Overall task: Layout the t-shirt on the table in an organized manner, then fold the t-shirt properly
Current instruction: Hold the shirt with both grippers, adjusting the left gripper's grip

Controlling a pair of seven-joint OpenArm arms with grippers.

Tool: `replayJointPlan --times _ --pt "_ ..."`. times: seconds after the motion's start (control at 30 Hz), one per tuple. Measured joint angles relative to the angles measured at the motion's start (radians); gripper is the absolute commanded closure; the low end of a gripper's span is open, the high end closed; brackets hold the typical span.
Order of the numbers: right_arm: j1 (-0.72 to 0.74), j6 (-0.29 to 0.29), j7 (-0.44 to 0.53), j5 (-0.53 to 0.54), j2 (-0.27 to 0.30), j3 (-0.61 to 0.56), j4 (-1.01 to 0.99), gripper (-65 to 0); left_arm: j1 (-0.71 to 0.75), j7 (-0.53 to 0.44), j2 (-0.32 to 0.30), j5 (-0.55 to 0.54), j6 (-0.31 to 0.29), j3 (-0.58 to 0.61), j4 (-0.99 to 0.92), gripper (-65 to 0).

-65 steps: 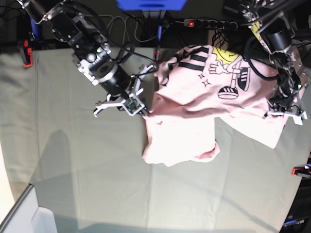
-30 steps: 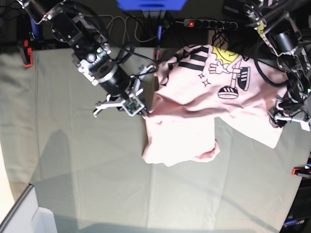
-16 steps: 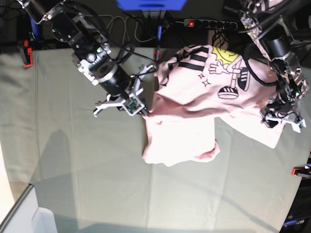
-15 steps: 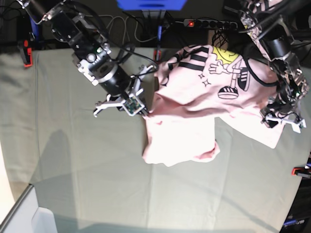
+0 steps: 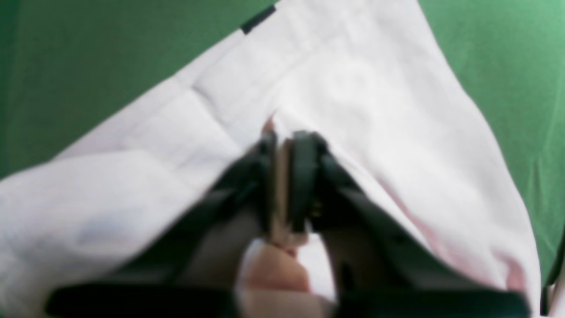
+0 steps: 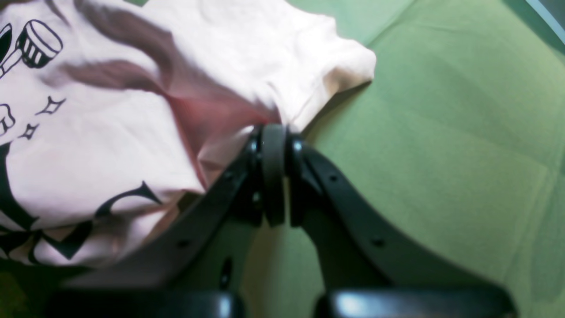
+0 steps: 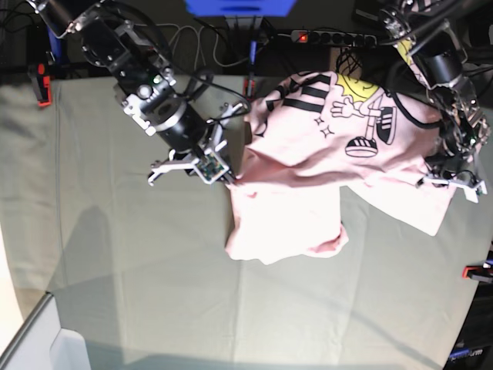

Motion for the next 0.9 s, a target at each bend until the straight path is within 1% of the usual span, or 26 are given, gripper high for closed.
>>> replayJointPlan --times 0.1,0.23,0.3,0.5,0.6,0.67,0.83,0.9 --pt "0.0 0.0 0.0 0.0 0.0 0.0 0.0 0.0 -0.002 -0.002 0.005 0.0 0.0 0.0 0.0 -0.4" --pt "0.0 0.0 0.0 0.0 0.0 0.0 0.0 0.0 0.014 0.025 0.008 0.003 -0.001 0.0 0.04 -0.3" --pt "0.0 0.0 0.0 0.0 0.0 0.0 0.0 0.0 0.042 0.031 0.019 0.004 -0.002 0.0 0.105 -0.3" --pt "0.0 0.0 0.0 0.0 0.0 0.0 0.0 0.0 0.131 0.036 0.09 0.001 -0.008 -0.001 0.383 -0.3" --pt "0.0 0.0 -0.001 0.0 0.0 0.0 0.0 0.0 0.167 0.032 0.103 0.004 -0.006 -0.002 0.463 -0.3" --pt "0.0 0.0 0.0 0.0 0.0 0.0 0.0 0.0 0.175 0.031 0.104 0.003 -0.005 -0.002 0.472 -0.3" --pt "0.0 0.0 0.0 0.0 0.0 0.0 0.0 0.0 0.176 0.037 0.1 0.003 -0.004 -0.002 0.412 -0.2" --pt "0.0 0.0 0.0 0.0 0.0 0.0 0.003 0.0 0.182 0.039 0.108 0.001 -0.009 -0.03 0.421 -0.2"
